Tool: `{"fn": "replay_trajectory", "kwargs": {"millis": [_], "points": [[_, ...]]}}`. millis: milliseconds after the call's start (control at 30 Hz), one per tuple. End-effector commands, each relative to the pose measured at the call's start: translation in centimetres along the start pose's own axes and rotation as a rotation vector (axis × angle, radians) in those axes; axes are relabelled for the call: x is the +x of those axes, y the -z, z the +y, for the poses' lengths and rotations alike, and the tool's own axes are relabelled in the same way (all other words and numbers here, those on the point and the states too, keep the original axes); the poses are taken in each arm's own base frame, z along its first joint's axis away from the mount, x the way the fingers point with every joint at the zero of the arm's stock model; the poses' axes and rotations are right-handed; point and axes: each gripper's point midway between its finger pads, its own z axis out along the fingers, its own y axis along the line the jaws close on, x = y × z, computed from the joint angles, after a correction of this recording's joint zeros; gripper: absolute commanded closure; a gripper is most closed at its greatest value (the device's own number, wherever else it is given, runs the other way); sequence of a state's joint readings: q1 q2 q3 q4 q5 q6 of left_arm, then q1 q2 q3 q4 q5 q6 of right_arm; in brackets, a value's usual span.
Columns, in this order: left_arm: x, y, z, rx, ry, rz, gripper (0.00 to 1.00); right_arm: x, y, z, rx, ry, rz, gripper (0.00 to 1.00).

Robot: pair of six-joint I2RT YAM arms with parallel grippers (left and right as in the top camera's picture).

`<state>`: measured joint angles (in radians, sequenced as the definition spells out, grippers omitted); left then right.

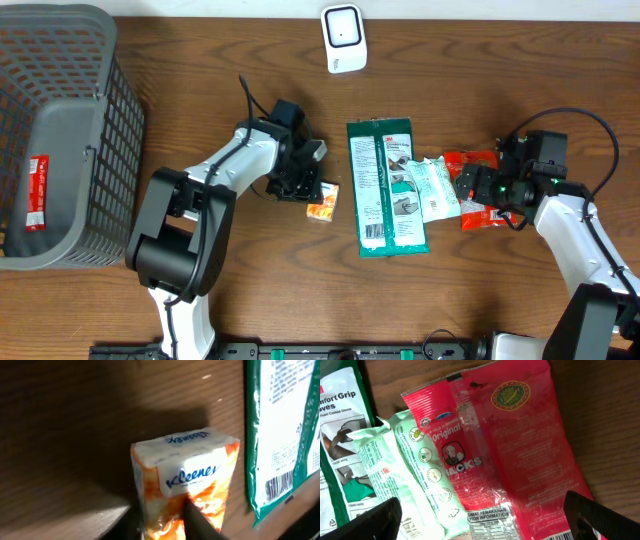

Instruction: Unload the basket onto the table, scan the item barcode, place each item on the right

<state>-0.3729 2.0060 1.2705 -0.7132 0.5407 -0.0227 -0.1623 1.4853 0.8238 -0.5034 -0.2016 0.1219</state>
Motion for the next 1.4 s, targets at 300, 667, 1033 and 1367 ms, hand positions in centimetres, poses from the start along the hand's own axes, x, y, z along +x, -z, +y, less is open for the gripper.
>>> {"fn": "replay_trajectory", "kwargs": {"millis": [300, 667, 1033, 1367], "points": [[0.2, 2.0, -0.2, -0.046, 0.008, -0.012, 0.93, -0.6, 0.4, 0.3, -0.003, 0.013, -0.019, 0.01], [-1.8, 7.9, 0.6, -0.531, -0.010, -0.279, 0.93, -0.6, 0.4, 0.3, -0.002, 0.013, -0.019, 0.01], [-2.7, 9.4, -2.4, -0.952, -0.137, -0.508, 0.93, -0.6, 0.4, 0.3, -0.002, 0.013, -0.019, 0.01], [-2.8, 7.2, -2.1, -0.968, -0.160, -0.471, 0.93, -0.6, 0.4, 0.3, -0.002, 0.013, -0.020, 0.01]]}}
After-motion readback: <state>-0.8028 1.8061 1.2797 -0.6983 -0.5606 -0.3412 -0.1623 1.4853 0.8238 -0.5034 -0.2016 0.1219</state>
